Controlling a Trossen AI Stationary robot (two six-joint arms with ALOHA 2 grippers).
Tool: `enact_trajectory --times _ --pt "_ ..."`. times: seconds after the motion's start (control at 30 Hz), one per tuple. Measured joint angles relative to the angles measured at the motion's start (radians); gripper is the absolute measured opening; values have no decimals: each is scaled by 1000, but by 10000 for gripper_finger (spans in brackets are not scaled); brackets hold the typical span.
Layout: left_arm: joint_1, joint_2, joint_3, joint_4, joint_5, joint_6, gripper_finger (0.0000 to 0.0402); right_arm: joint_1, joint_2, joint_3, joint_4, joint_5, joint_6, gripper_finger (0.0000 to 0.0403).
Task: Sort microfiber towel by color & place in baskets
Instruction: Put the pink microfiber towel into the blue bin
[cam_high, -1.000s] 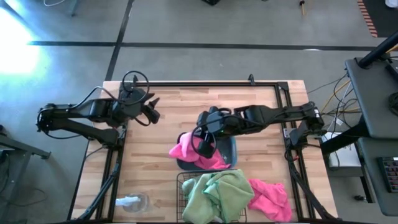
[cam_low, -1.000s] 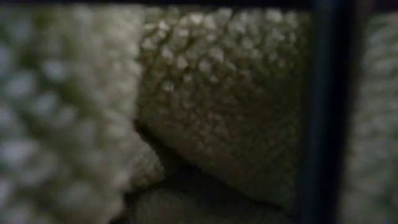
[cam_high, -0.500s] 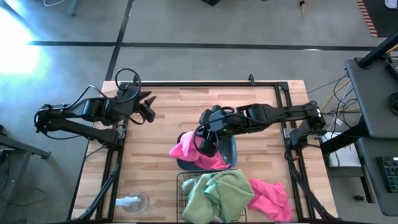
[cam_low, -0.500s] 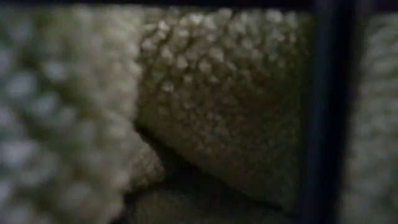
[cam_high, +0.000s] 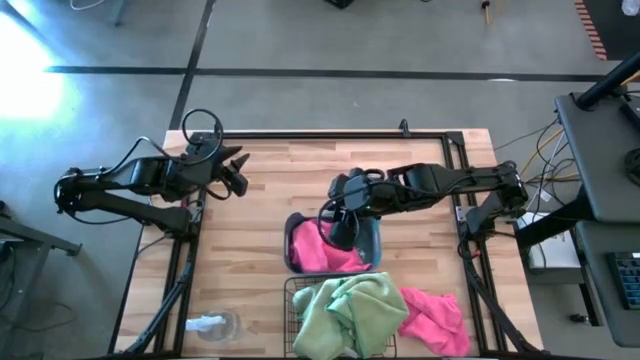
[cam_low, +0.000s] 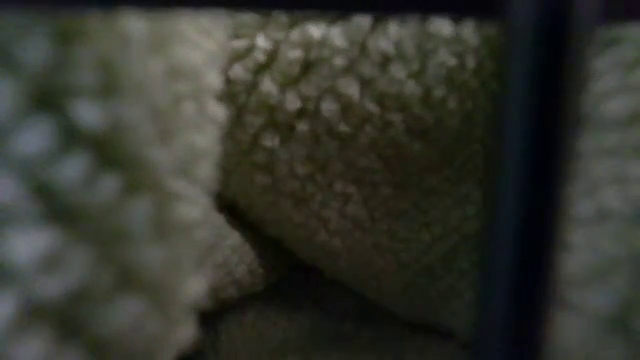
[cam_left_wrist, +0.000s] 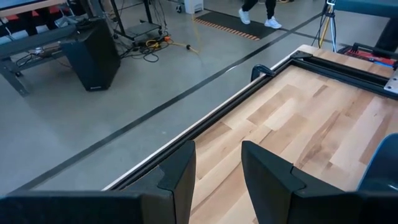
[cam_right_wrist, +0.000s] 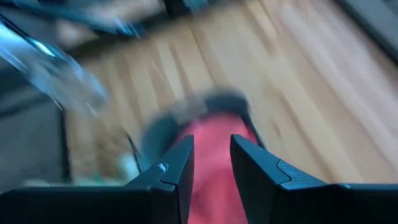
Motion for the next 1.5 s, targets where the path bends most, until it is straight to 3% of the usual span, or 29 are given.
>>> enact_trajectory --times 0.23,0.37,0.5,0.9,1.1,1.5 --pt "0 -25 0 -5 20 0 116 5 -1 -6 -585 -47 302 85" --pt "0 -44 0 -9 25 0 116 52 -63 -71 -470 -57 340 80" --pt "0 -77 0 -46 50 0 116 89 -110 -111 -580 -3 436 80" --pt "0 -187 0 -157 85 -15 116 187 -199 -393 -506 37 626 77" --pt "0 -277 0 -247 97 -72 116 255 -272 -596 -297 56 735 80" --pt "0 -398 0 -235 318 -74 116 372 -483 -1064 365 111 805 73"
